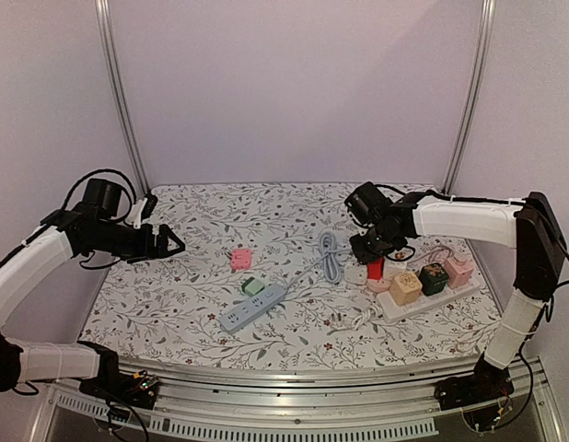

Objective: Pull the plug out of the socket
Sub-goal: Move the socket to the center of the board.

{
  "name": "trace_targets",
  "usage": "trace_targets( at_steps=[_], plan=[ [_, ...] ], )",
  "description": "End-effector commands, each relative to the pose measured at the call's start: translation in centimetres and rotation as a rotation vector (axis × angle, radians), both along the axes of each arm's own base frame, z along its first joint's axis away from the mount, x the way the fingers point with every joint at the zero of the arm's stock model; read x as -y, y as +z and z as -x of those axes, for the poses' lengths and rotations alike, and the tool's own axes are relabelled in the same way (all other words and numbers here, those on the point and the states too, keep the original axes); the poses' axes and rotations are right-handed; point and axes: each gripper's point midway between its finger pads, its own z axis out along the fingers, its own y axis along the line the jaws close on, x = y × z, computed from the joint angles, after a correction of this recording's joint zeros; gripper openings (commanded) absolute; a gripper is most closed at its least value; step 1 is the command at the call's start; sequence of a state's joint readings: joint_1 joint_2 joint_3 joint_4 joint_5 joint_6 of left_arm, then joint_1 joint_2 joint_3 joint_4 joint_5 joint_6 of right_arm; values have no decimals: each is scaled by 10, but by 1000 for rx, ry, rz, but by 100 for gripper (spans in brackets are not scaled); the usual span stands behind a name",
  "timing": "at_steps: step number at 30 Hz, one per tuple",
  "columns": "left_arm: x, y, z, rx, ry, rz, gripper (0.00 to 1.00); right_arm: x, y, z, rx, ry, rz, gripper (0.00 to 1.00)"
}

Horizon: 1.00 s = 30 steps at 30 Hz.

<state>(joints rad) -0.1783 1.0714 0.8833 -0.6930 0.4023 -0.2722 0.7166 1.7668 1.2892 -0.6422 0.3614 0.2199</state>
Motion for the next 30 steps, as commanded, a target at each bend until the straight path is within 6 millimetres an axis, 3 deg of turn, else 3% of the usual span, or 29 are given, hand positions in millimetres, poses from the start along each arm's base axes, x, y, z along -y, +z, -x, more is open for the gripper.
trace_targets(
  at_steps=[1, 10, 17, 24, 30],
  plan=[
    [-5, -4, -2, 5, 10, -14, 100, 3, -9, 2, -36, -11, 0, 32],
    [-5, -5, -2, 2, 10, -17, 100, -16, -8, 14, -69, 70, -117, 18],
    [-5, -6, -2, -4, 10, -17, 100, -43, 5, 31, -91, 167, -291, 17],
    [-4, -8, -3, -10, 11, -13, 100, -64, 16, 44, -73, 243, -325, 17],
    [-4, -8, -2, -9, 8, -13, 100, -102, 19, 69, -100, 373, -394, 17]
  ],
)
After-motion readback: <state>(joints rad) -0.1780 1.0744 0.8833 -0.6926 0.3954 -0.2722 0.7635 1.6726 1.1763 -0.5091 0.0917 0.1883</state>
